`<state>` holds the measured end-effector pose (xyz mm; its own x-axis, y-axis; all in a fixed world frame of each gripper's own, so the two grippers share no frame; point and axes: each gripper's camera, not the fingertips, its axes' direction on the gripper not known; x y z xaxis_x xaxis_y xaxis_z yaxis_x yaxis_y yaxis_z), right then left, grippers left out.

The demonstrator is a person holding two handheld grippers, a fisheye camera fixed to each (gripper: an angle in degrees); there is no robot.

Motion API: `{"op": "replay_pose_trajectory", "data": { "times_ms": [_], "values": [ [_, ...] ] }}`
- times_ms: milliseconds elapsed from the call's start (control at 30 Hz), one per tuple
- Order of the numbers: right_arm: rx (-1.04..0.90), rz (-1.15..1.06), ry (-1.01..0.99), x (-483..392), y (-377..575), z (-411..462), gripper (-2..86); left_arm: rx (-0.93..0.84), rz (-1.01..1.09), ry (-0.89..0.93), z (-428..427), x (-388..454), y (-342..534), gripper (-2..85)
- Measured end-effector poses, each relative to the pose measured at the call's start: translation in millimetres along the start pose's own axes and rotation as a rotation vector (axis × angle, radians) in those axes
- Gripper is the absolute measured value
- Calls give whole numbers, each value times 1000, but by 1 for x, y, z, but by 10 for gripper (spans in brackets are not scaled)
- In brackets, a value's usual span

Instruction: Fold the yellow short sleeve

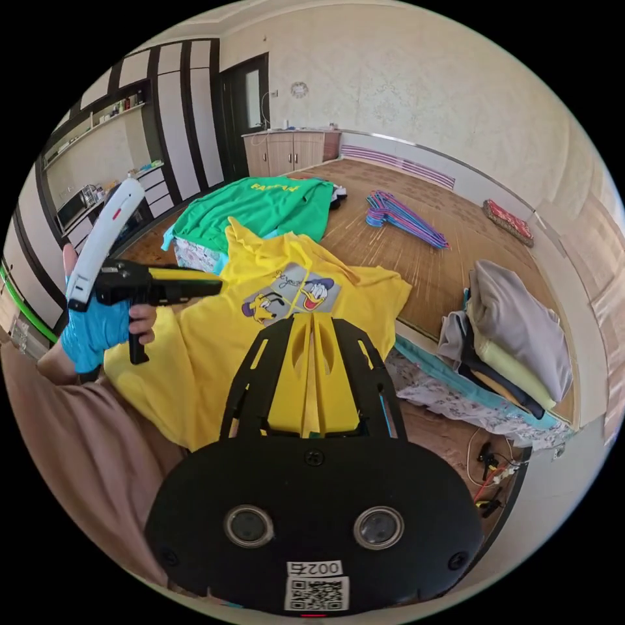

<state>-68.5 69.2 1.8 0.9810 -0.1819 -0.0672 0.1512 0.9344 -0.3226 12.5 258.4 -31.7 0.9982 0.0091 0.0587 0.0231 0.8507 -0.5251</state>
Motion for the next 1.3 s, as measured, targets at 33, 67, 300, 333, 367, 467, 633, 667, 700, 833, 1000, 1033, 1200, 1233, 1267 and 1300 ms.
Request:
{"op": "replay_pose_trajectory", "data": {
  "times_ms": [33, 67, 300, 333, 367, 467, 633, 667, 700, 833, 1000, 1033, 1200, 1233, 1267, 1300],
  "values": [
    [-56, 4, -17, 6, 11, 2, -3, -13, -15, -28, 2, -8, 1, -10],
    [-99, 6, -57, 11, 22, 4, 1, -20, -29, -42, 3, -16, 4, -10],
    [-117, 63, -236, 37, 74, 0, 97, -19, -68, -45, 6, -45, 23, -10],
    [-131, 71, -242, 40, 81, 1, 109, -3, -57, -66, 6, -49, 26, -10],
    [-143, 83, -253, 42, 87, 3, 115, 13, -42, -90, 6, -53, 30, -10],
    [-166, 86, -274, 43, 100, 5, 116, 44, -21, -129, 6, -65, 38, -10],
    [-204, 74, -272, 39, 116, 12, 91, 76, -29, -85, 12, -96, 49, -10],
    [-218, 65, -262, 37, 119, 15, 78, 88, -21, -77, 13, -103, 51, -10],
    [-222, 56, -254, 36, 121, 16, 68, 94, -12, -76, 14, -106, 52, -10],
    [-189, 19, -160, 32, 132, 13, 21, 95, 69, -90, 23, -125, 57, -10],
    [-91, 31, 17, 43, 139, -6, 9, 115, 148, 44, 27, -150, 62, -10],
    [-78, 44, 21, 48, 140, -7, 9, 131, 167, 75, 27, -157, 63, -10],
    [-91, 107, -25, 69, 147, 9, 17, 113, 242, 122, 35, -178, 65, -10],
    [-107, 102, -40, 71, 149, 14, 23, 104, 261, 138, 38, -184, 65, -10],
    [-110, 92, -49, 72, 150, 16, 31, 96, 286, 159, 40, -188, 67, -10],
    [-105, 86, -48, 72, 151, 15, 38, 94, 300, 170, 41, -191, 67, -10]
  ]
}}
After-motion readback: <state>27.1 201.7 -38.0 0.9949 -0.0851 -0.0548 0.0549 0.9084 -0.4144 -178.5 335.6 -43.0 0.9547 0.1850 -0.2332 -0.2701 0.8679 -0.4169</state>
